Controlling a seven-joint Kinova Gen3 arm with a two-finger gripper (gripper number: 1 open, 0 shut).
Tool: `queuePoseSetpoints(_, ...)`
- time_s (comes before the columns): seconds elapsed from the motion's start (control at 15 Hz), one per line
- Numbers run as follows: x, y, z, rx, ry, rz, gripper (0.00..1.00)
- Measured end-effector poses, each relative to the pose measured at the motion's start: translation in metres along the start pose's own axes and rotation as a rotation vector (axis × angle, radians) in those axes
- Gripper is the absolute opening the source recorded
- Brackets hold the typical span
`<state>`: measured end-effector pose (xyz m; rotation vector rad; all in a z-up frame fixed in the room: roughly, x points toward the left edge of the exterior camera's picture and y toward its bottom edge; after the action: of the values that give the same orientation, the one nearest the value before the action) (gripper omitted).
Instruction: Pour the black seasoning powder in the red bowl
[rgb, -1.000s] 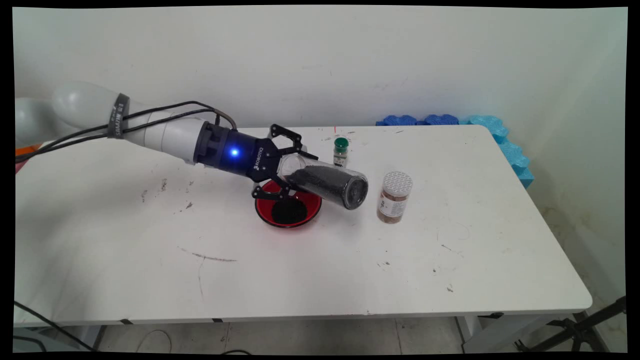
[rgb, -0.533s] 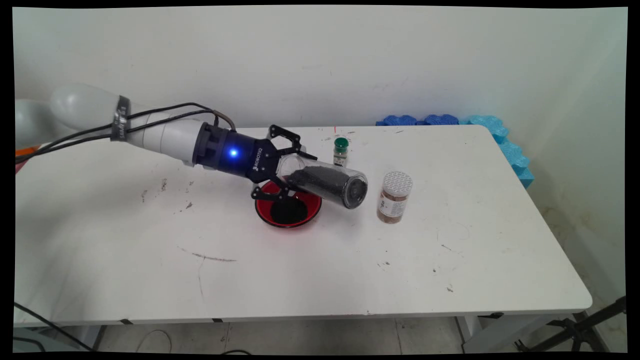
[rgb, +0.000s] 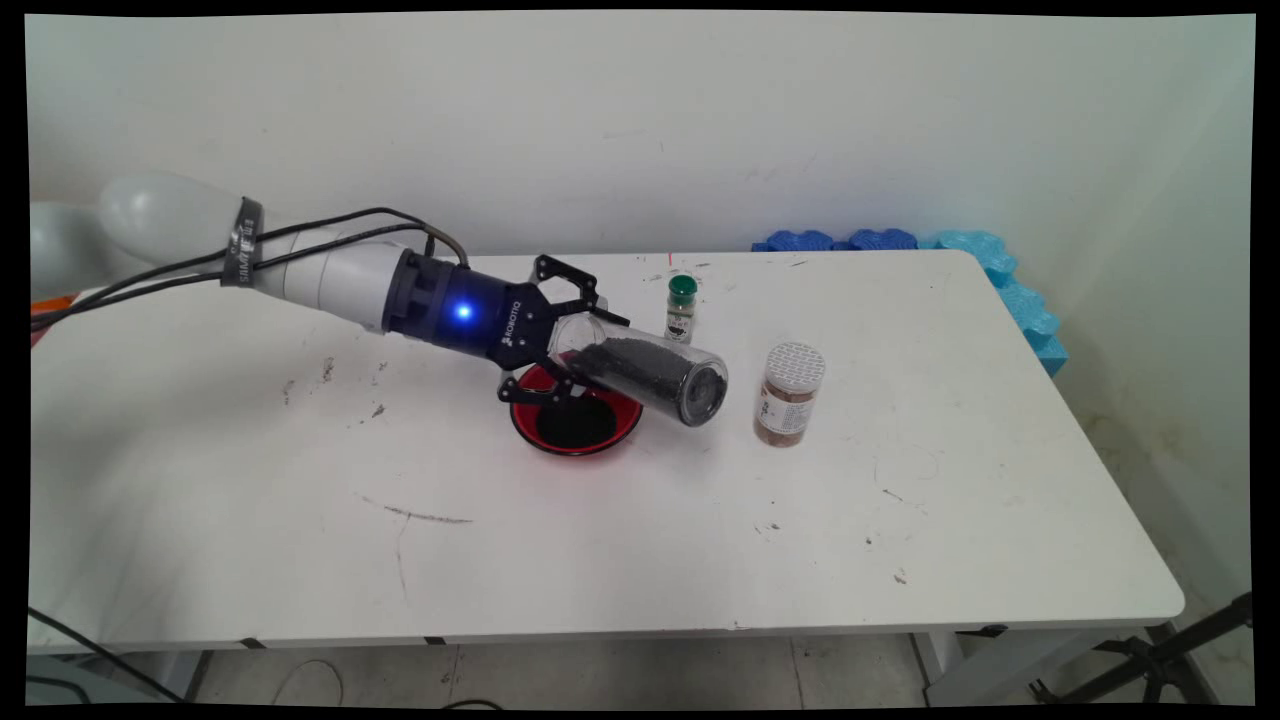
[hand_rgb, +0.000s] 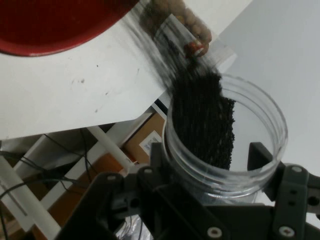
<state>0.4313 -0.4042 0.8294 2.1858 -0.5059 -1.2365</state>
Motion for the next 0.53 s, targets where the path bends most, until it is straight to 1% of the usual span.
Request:
queuePoseSetpoints(0.27, 0.0018, 0.0026, 0.0003, 0.009, 0.011, 0.079, 0.00)
queuePoseSetpoints(0.53, 0.0022, 0.0071, 0.0011, 0.039, 0.018, 0.235, 0.00)
